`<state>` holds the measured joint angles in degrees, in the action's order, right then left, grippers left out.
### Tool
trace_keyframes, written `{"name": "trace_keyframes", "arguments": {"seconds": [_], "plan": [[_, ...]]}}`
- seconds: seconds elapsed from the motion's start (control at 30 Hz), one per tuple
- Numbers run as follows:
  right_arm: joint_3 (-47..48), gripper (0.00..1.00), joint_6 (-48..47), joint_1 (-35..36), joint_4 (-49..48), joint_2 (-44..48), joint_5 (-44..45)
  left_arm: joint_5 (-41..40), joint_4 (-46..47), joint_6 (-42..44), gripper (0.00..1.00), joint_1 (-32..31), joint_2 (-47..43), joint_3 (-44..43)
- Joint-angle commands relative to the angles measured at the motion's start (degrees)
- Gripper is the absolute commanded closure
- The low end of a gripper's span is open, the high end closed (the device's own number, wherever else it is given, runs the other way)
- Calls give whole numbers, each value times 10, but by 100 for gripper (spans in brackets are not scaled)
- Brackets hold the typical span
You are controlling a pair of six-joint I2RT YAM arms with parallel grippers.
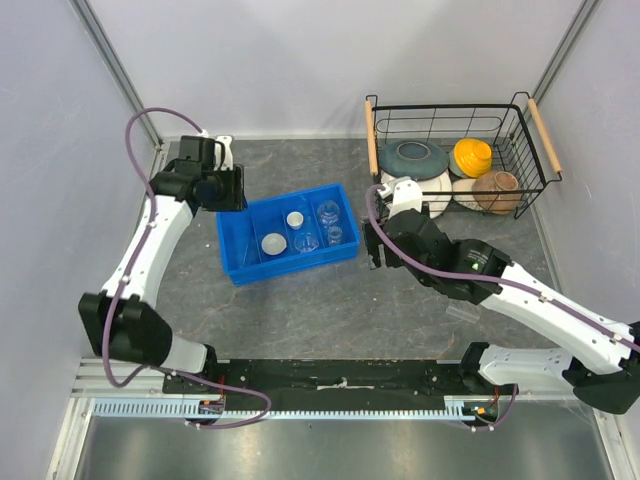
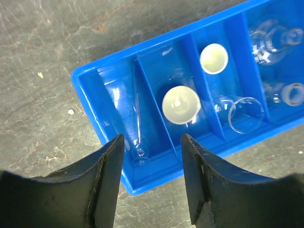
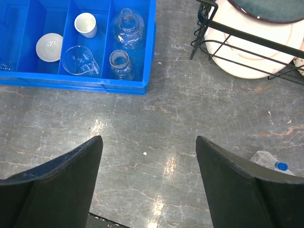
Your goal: Organize the chemistry lab equipment
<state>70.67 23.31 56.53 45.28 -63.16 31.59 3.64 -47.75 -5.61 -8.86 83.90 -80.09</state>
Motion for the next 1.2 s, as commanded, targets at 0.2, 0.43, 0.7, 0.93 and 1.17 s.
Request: {"name": "trace_keyframes", "arguments": {"seconds": [0.2, 0.43, 0.7, 0.93, 1.17], "plan": [[38, 2, 17, 3, -28, -52, 40, 74, 85, -49, 0, -5, -159, 72], [68, 2, 17, 3, -40, -121, 89, 66, 107, -73, 0, -41, -239, 134], [89, 2, 15, 3, -69, -188, 152, 2, 138, -80, 0, -77, -352, 161], [65, 2, 12, 3, -125, -210, 207, -75, 145, -65, 0, -93, -403, 187], [22, 2, 8, 3, -158, -200, 257, -65, 162, -70, 0, -103, -423, 221]]}}
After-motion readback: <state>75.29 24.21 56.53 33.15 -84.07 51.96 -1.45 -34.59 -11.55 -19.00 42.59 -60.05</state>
